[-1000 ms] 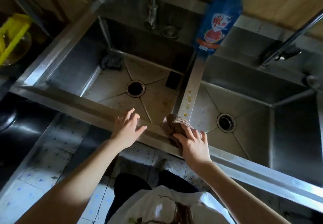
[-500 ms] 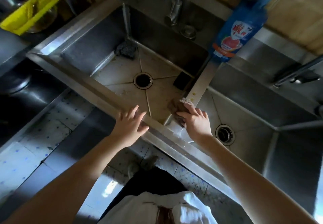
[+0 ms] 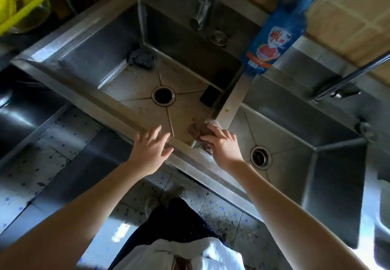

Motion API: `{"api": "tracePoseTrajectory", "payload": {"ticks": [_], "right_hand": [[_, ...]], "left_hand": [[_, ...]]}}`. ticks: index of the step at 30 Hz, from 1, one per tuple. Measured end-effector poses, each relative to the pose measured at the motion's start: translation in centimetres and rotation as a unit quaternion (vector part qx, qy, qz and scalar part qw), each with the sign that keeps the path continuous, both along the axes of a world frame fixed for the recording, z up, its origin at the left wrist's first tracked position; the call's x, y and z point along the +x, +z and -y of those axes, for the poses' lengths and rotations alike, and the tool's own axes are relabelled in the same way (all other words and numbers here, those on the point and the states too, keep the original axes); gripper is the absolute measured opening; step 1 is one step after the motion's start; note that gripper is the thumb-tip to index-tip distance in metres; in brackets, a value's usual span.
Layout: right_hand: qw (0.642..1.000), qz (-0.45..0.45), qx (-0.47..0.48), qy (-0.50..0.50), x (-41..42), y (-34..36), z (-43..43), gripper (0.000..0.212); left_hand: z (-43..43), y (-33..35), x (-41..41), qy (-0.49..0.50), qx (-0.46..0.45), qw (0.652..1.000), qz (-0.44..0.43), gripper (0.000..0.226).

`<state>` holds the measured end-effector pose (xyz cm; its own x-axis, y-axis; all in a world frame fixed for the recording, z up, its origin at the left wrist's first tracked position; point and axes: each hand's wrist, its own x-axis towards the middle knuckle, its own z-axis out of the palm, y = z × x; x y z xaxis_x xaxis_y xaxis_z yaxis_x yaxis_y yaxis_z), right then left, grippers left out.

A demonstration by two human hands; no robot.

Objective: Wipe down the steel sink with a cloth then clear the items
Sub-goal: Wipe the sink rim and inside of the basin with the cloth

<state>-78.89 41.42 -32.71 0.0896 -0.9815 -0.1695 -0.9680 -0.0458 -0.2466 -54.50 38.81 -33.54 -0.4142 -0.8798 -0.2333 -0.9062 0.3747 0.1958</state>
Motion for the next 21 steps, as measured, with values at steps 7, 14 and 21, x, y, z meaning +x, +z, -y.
{"api": "tracePoseTrajectory", "payload": {"ticks": [7, 14, 21], "right_hand": [[0.999, 0.011, -0.026, 0.041, -2.2, -0.5, 1.2, 0.047], [0.988, 0.008, -0.103, 0.117, -6.8, -0.9, 6.5, 0.042], [0.991, -0.012, -0.068, 0.118, -11.5, -1.3, 12.1, 0.045]], "left_hand": [[0.1, 0.3, -2.4, 0.032, -0.001, 0.998, -0.049, 0.05], [0.2, -0.2, -7.1, 0.108, 0.016, 0.992, -0.06, 0.069], [0.4, -1.1, -11.7, 0.142, 0.005, 0.989, -0.046, 0.064]]}}
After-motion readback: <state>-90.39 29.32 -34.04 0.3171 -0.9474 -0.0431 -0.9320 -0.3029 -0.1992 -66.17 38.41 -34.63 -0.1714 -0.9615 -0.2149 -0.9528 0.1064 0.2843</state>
